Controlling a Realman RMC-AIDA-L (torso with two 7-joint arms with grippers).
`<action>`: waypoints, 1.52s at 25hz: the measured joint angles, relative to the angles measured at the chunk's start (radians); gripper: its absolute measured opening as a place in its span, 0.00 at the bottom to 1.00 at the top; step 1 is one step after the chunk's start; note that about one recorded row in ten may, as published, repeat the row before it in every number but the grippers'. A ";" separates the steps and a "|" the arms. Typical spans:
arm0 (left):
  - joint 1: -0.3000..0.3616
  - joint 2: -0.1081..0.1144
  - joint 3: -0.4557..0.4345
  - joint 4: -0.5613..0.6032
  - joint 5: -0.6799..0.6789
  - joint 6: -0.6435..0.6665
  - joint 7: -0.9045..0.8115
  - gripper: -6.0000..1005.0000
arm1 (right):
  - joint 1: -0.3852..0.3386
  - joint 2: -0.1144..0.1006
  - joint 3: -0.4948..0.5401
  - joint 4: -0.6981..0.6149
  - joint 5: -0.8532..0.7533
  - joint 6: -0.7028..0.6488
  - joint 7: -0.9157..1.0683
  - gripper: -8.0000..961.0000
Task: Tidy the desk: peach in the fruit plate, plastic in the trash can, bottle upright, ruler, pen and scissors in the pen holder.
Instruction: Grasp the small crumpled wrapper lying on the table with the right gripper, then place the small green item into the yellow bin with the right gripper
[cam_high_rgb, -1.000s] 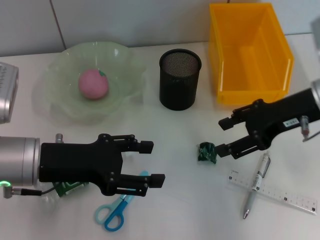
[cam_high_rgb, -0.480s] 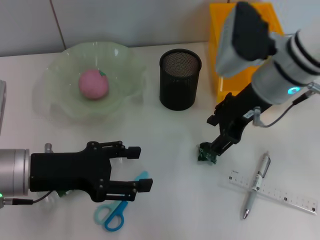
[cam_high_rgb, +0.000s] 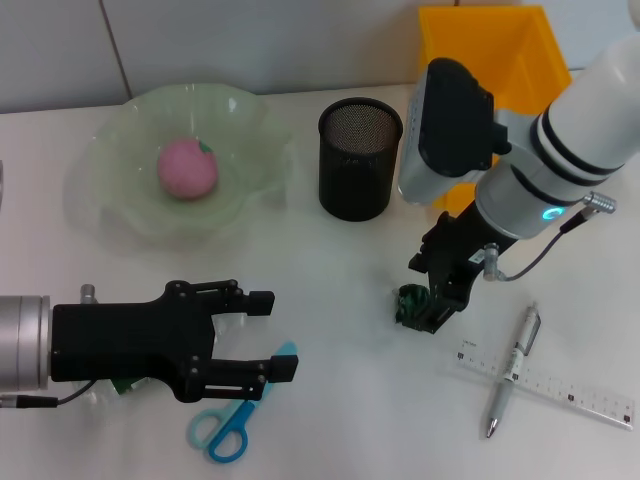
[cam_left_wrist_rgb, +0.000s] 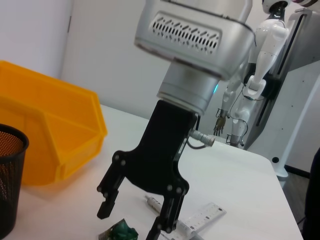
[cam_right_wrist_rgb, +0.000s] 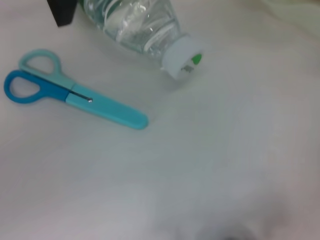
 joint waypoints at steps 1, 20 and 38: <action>0.000 0.000 0.000 0.000 0.000 0.000 0.000 0.81 | 0.001 0.000 -0.005 0.008 0.000 0.007 0.000 0.80; -0.004 -0.006 0.001 0.000 0.000 0.003 -0.005 0.81 | 0.010 0.003 -0.069 0.095 0.011 0.115 -0.018 0.76; -0.010 -0.006 -0.001 0.011 0.000 0.003 -0.005 0.80 | -0.035 0.001 0.009 -0.059 0.057 0.027 -0.018 0.38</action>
